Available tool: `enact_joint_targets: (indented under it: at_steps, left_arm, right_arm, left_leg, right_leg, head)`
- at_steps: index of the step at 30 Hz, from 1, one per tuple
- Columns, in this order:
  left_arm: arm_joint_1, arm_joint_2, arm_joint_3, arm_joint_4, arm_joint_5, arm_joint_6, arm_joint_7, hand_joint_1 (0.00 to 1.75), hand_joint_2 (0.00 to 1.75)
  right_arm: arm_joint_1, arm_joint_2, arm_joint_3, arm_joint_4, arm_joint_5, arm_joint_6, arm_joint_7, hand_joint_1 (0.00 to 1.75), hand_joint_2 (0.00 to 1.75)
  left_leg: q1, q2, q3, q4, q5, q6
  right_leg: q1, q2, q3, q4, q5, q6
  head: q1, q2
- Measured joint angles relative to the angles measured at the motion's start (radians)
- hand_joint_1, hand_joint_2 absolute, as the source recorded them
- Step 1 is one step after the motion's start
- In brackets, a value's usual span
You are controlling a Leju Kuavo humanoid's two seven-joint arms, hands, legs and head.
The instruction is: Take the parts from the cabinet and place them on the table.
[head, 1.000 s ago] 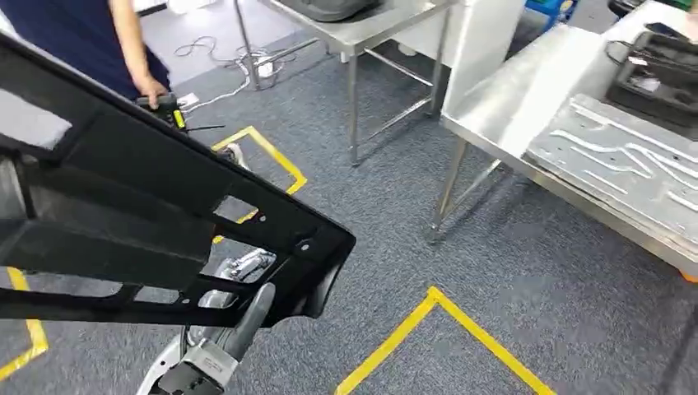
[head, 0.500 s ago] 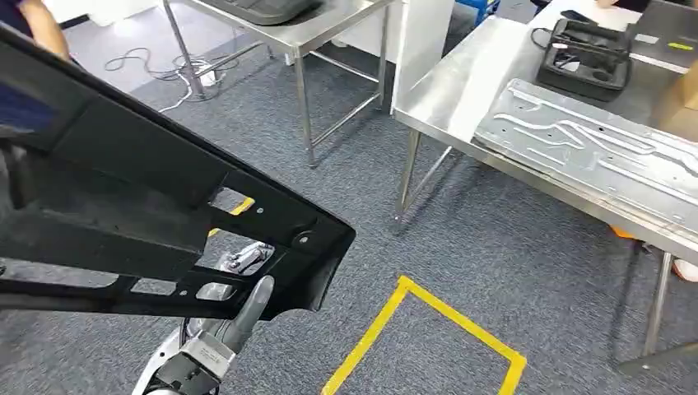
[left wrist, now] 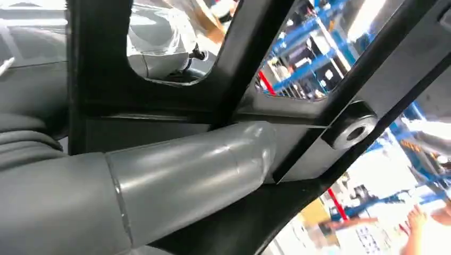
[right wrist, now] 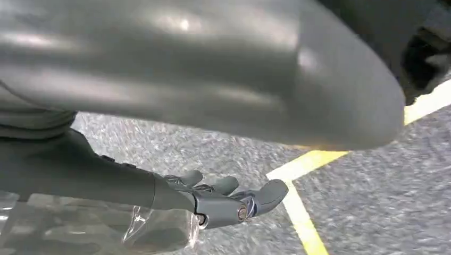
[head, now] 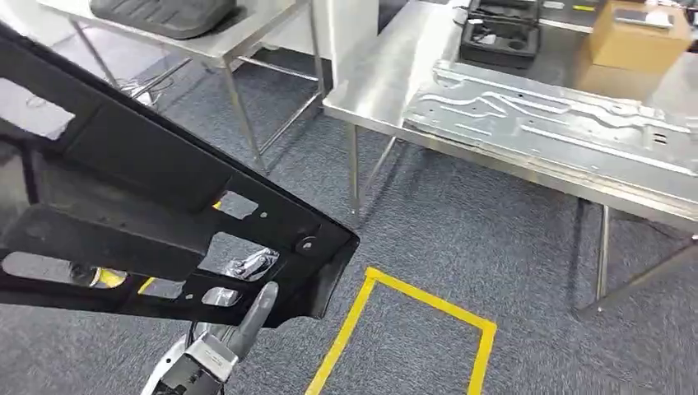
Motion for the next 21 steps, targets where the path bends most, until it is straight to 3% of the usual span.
enact_joint_targets:
  at_steps: [2,3,4,6,7,8,9,10,12,13,14,15,17,18,19,20,21]
  left_arm:
    - [0.013,0.000,-0.001,0.000,0.000,0.000,0.001,1.75,0.00]
    - [0.018,0.000,-0.001,0.002,0.000,0.000,0.002,1.75,0.00]
    - [0.021,0.000,-0.001,0.002,0.000,0.000,0.003,1.75,0.00]
    - [0.021,0.000,-0.001,0.002,0.000,0.000,0.006,1.75,0.00]
    - [0.021,0.000,-0.001,0.002,-0.001,0.000,0.007,1.75,0.00]
    - [0.021,0.000,-0.001,0.002,-0.002,0.000,0.008,1.75,0.00]
    - [0.022,0.000,-0.001,0.002,-0.003,0.000,0.011,1.75,0.00]
    - [0.022,0.000,-0.001,0.002,-0.002,-0.001,0.013,1.75,0.00]
    - [0.020,0.000,-0.001,0.002,-0.001,-0.003,0.015,1.75,0.00]
    - [0.019,-0.003,-0.001,0.002,0.000,-0.003,0.015,1.75,0.00]
    - [0.017,-0.004,-0.001,0.003,0.000,-0.003,0.013,1.75,0.00]
    - [0.017,-0.006,-0.002,0.002,0.000,-0.003,0.008,1.75,0.00]
    - [0.020,-0.006,-0.002,0.005,0.004,-0.003,-0.005,1.75,0.00]
    - [0.020,-0.006,-0.002,0.007,0.004,-0.003,-0.008,1.75,0.00]
    - [0.020,-0.008,-0.003,0.009,0.006,-0.003,-0.009,1.75,0.00]
    - [0.020,-0.008,-0.003,0.011,0.006,-0.003,-0.011,1.75,0.00]
    - [0.019,-0.009,-0.004,0.013,0.007,-0.003,-0.014,1.75,0.00]
  right_arm:
    - [-0.004,0.000,0.003,0.000,0.000,0.007,0.016,0.00,0.00]
    - [-0.003,0.000,0.003,0.000,0.000,0.008,0.021,0.00,0.00]
    - [-0.002,0.000,0.004,0.000,-0.001,0.009,0.027,0.00,0.00]
    - [0.000,0.000,0.004,0.000,-0.003,0.011,0.030,0.00,0.00]
    - [0.000,0.000,0.004,0.000,-0.003,0.011,0.030,0.00,0.00]
    - [-0.001,0.003,0.004,0.000,-0.003,0.012,0.028,0.00,0.00]
    - [-0.003,0.003,0.005,0.000,-0.003,0.012,0.027,0.00,0.00]
    - [-0.003,0.005,0.005,0.000,-0.001,0.012,0.026,0.00,0.00]
    - [0.002,0.004,0.005,0.000,0.001,0.007,0.025,0.00,0.00]
    - [0.004,-0.001,0.007,0.000,0.000,0.001,0.024,0.00,0.00]
    - [0.005,0.001,0.008,0.000,0.000,-0.002,0.019,0.00,0.00]
    - [0.004,0.001,0.009,0.000,0.000,-0.004,0.014,0.00,0.00]
    - [-0.002,-0.001,0.010,0.000,0.000,-0.009,0.006,0.00,0.00]
    - [-0.002,-0.001,0.011,0.000,0.001,-0.010,0.004,0.00,0.00]
    - [-0.001,-0.001,0.011,0.000,0.002,-0.011,0.003,0.00,0.00]
    - [0.000,-0.002,0.012,0.000,0.002,-0.013,0.002,0.00,0.00]
    - [0.000,-0.005,0.012,0.000,0.002,-0.014,-0.001,0.00,0.00]
  left_leg:
    - [0.000,-0.025,-0.084,0.171,-0.070,-0.003]
    - [0.000,-0.028,-0.118,0.235,-0.082,-0.003]
    - [-0.001,-0.029,-0.126,0.240,-0.070,-0.002]
    - [-0.001,-0.036,-0.076,0.115,0.009,0.009]
    - [-0.004,-0.056,-0.034,0.021,0.056,0.017]
    - [-0.004,-0.114,0.001,-0.062,0.089,0.029]
    - [-0.002,-0.124,0.012,-0.093,0.083,0.036]
    - [-0.007,-0.116,0.011,-0.092,0.083,0.033]
    - [-0.013,-0.100,0.012,-0.093,0.083,0.039]
    - [-0.001,-0.086,0.022,-0.106,0.093,0.045]
    - [-0.001,-0.075,0.027,-0.113,0.097,0.048]
    - [-0.001,-0.061,0.027,-0.114,0.097,0.053]
    - [-0.002,-0.030,0.027,-0.114,0.096,0.055]
    - [-0.002,-0.016,0.026,-0.113,0.095,0.055]
    - [-0.001,-0.001,0.026,-0.113,0.095,0.054]
    - [-0.001,0.012,0.026,-0.113,0.094,0.052]
    - [0.000,0.024,0.028,-0.112,0.091,0.049]
  right_leg:
    - [0.002,0.029,-0.003,0.000,0.002,-0.003]
    - [0.003,0.045,-0.003,0.000,0.002,-0.004]
    - [0.004,0.059,-0.003,0.001,0.003,-0.005]
    - [0.005,0.088,0.000,0.001,0.004,-0.005]
    - [0.006,0.102,0.001,0.001,0.004,-0.004]
    - [0.002,0.111,0.000,0.000,0.006,-0.003]
    - [0.011,0.124,-0.004,0.004,0.007,0.002]
    - [0.004,0.133,-0.009,0.003,0.010,0.007]
    - [-0.004,0.153,-0.012,-0.003,0.014,0.022]
    - [0.003,0.154,-0.014,-0.001,0.014,0.028]
    - [0.005,0.099,-0.021,0.017,0.000,0.030]
    - [0.006,0.051,-0.045,0.068,-0.037,0.033]
    - [0.001,0.027,-0.122,0.230,-0.117,0.039]
    - [-0.001,0.026,-0.153,0.297,-0.138,0.042]
    - [-0.003,0.025,-0.163,0.320,-0.136,0.045]
    - [-0.006,0.024,-0.148,0.290,-0.112,0.048]
    - [-0.008,0.016,-0.102,0.210,-0.071,0.051]
  head:
    - [-0.001,0.000]
    - [-0.001,0.000]
    - [-0.001,0.000]
    - [-0.001,0.000]
    - [-0.001,0.000]
    - [-0.001,0.000]
    - [-0.002,0.000]
    - [-0.001,0.000]
    - [-0.001,0.000]
    - [-0.001,0.000]
    - [0.000,0.000]
    - [0.005,0.000]
    - [0.007,0.000]
    - [0.007,0.000]
    - [0.007,0.000]
    - [0.007,0.000]
    - [0.007,0.000]
